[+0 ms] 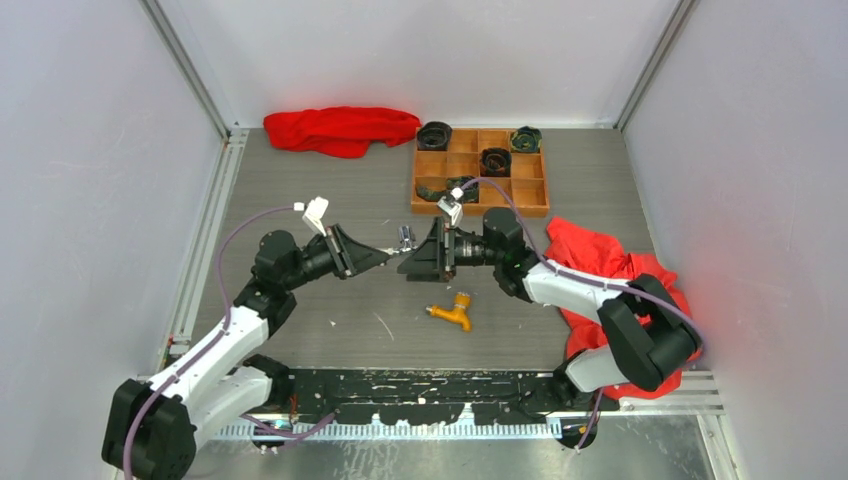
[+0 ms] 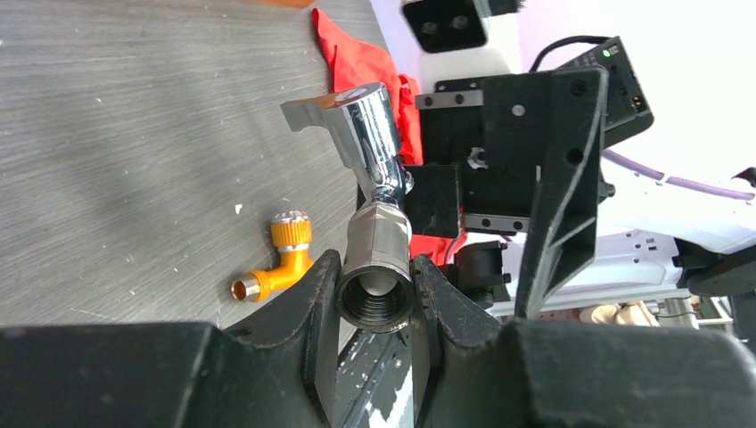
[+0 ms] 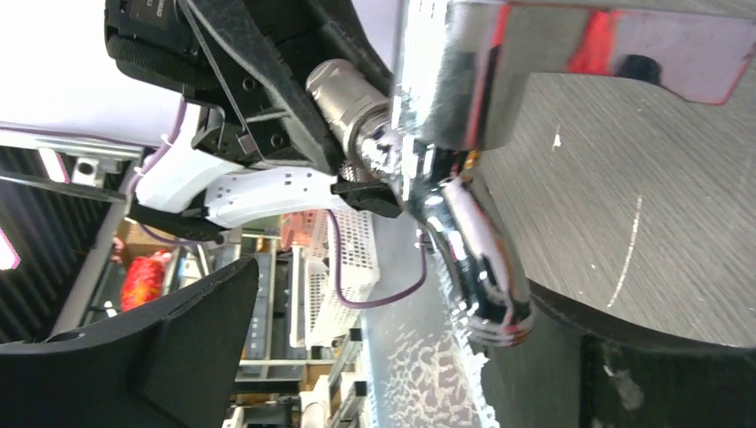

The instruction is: Install the water faucets

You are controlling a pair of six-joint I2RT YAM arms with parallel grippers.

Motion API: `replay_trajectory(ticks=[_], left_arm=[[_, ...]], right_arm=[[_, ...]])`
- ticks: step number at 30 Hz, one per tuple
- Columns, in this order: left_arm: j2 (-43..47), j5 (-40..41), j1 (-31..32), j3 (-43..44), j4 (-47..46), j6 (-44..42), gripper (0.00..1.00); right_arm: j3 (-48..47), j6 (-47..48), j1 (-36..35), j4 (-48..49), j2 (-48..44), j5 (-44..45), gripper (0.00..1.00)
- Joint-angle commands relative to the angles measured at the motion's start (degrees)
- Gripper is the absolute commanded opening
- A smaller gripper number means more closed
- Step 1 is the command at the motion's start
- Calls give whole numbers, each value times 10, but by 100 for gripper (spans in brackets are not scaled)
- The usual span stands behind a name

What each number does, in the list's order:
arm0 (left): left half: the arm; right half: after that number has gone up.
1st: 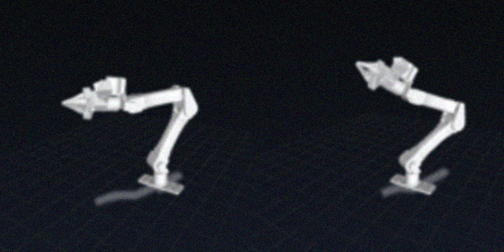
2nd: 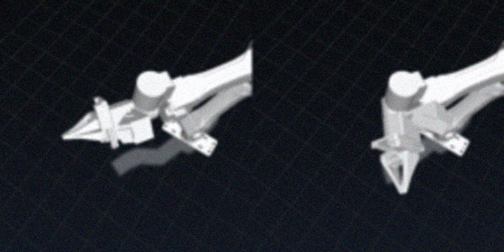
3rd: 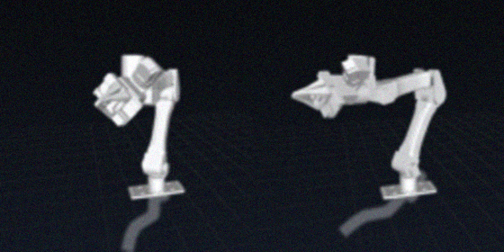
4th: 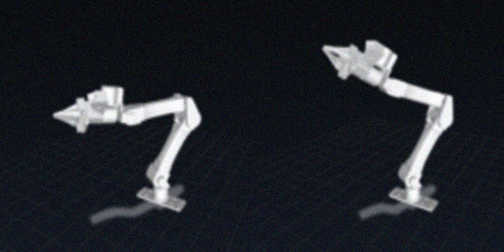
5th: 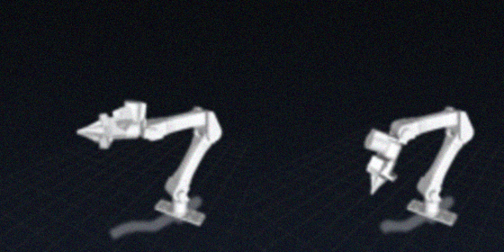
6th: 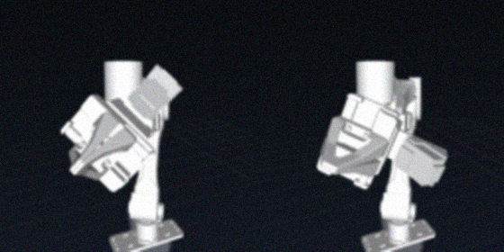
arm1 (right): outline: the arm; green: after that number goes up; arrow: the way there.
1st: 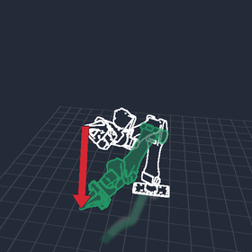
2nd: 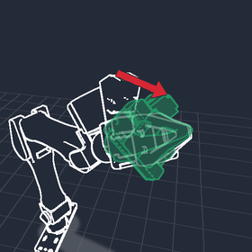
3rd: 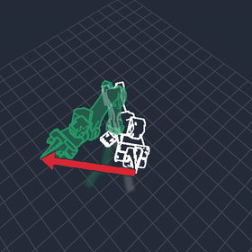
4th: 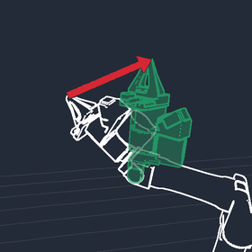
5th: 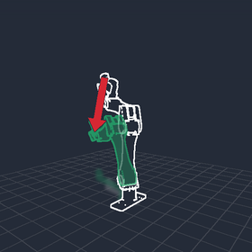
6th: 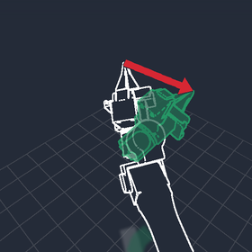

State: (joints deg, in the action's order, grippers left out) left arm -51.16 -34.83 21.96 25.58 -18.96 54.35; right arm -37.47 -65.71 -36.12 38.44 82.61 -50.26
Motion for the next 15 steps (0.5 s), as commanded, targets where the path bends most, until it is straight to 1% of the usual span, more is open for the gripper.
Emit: replay_trajectory(ticks=[1,6,9,12,13,15], left_arm=[[-20,-35,-7,24,-63,25,0],[-53,-60,-10,46,-54,43,0],[-68,-74,-10,62,-54,63,0],[-84,-96,-10,81,-50,80,0],[-89,-103,-10,90,-37,86,0],[-98,-117,-11,109,0,90,0]], right_arm=[[-31,118,3,-119,-64,-4,100],[-88,278,4,-343,-103,27,100],[-111,364,4,-453,-119,39,100],[-117,441,3,-517,-141,69,100],[-118,473,3,-535,-150,78,99],[-117,506,4,-553,-173,77,96]])
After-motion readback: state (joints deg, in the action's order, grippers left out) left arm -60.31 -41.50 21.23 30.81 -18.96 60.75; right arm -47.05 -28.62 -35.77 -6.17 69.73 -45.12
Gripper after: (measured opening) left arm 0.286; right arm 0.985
